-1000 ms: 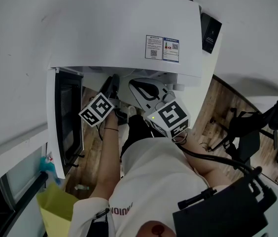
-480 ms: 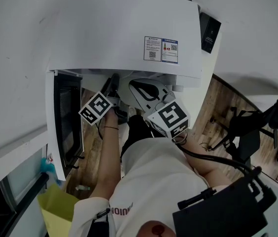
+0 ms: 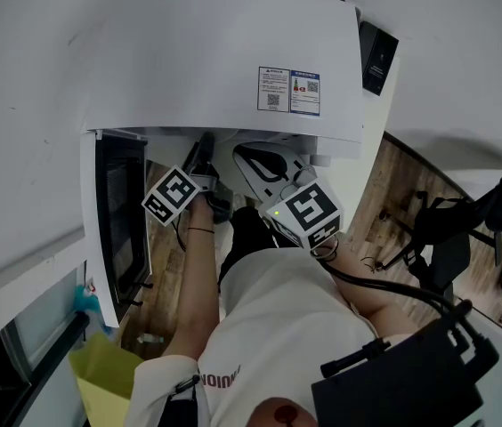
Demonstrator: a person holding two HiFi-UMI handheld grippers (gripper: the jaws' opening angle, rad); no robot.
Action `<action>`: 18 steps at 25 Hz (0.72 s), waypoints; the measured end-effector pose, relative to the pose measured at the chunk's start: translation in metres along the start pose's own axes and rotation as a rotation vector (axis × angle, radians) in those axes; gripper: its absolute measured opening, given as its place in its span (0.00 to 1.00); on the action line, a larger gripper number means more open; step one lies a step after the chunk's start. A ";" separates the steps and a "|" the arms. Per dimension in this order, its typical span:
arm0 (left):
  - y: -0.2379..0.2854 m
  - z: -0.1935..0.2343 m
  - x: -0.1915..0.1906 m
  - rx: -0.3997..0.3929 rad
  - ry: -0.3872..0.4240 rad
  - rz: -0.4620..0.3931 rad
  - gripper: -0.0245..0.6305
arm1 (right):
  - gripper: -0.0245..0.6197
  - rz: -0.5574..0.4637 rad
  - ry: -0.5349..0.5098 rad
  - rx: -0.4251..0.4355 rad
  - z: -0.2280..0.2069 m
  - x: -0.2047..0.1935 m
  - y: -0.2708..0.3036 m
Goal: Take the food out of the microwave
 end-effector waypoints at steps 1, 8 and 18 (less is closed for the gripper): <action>0.000 0.000 0.000 -0.003 -0.003 -0.002 0.22 | 0.07 0.000 0.000 0.001 0.000 0.000 0.000; -0.003 -0.001 0.000 0.000 -0.028 -0.028 0.16 | 0.07 -0.003 -0.001 0.005 0.000 0.001 0.000; -0.010 -0.004 0.001 -0.028 -0.086 -0.082 0.10 | 0.07 -0.005 -0.006 0.011 0.003 0.000 -0.003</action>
Point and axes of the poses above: the fingertips, and each gripper's own axes: y forward along the fingers, z to its left, x out of its top, the point moved 7 cm from there along -y, backward along the fingers, and after that the axes turned 11 degrees about y, right-handed, at the moved point
